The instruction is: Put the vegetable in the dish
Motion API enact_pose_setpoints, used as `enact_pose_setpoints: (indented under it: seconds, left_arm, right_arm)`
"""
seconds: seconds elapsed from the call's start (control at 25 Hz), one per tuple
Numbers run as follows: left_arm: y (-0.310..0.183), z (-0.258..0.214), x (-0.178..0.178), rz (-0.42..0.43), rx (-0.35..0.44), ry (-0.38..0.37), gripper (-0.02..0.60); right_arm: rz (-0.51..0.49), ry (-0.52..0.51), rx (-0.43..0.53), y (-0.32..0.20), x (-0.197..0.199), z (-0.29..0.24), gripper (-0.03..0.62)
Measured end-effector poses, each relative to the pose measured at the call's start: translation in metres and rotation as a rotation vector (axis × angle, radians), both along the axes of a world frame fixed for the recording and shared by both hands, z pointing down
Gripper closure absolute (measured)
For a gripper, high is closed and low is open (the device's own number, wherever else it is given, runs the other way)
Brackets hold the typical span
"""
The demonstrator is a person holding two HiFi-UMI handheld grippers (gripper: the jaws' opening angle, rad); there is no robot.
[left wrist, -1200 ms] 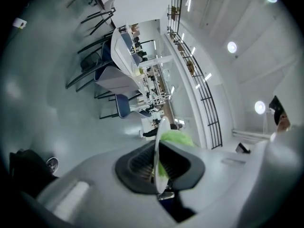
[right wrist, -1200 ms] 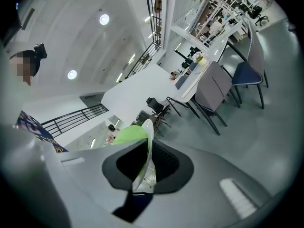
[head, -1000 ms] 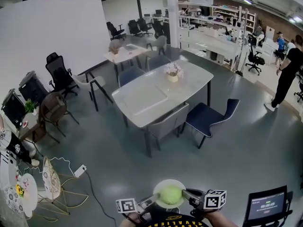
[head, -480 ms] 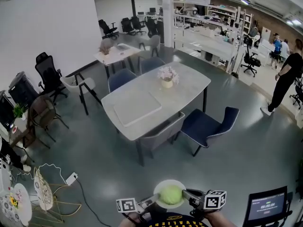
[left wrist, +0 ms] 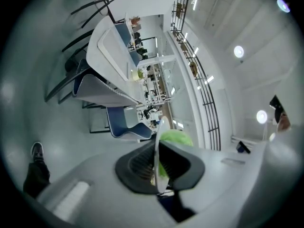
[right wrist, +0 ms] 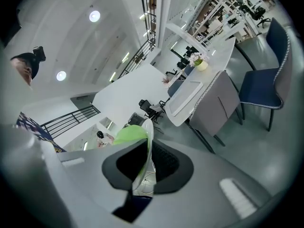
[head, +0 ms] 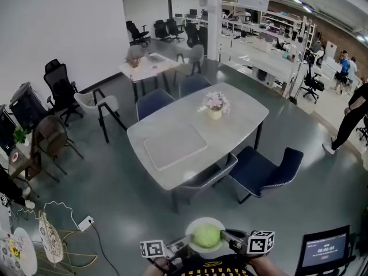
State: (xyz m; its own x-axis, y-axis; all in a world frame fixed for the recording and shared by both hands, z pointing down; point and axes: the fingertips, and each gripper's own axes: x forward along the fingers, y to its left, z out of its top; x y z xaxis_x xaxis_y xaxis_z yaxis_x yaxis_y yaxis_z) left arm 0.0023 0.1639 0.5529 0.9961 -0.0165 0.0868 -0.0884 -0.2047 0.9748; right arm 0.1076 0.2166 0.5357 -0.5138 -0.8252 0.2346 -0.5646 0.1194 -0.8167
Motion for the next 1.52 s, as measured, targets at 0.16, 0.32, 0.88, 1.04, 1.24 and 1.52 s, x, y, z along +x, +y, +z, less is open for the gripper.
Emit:
enact_pose_setpoints:
  seconds: [0.16,0.32,0.88,1.04,1.24,1.52]
  left_arm:
    - [-0.033,-0.001,-0.004,-0.036,-0.007,-0.005,0.565]
    - [-0.061,0.000,0.000,-0.078,-0.006,-0.016,0.565]
    - [-0.192,-0.003,0.070,-0.329,0.021,-0.050,0.565]
    - [-0.225,-0.009,0.102,-0.390,0.048,-0.085,0.565]
    - [-0.246,-0.009,0.122,-0.469,0.017,-0.061,0.565]
    - [-0.278,0.002,0.133,-0.550,-0.004,-0.085,0.565]
  right_arm:
    - [-0.040,-0.010,-0.003,-0.038,-0.003,-0.002,0.562]
    - [-0.092,-0.008,-0.018,-0.069,0.003,-0.001,0.562]
    - [-0.352,-0.024,0.007,-0.230,0.081,-0.001,0.562]
    - [-0.406,-0.024,0.015,-0.271,0.116,-0.008,0.563]
    - [-0.481,-0.036,0.004,-0.302,0.135,-0.005,0.563]
    - [-0.566,-0.056,-0.024,-0.347,0.145,0.007,0.563]
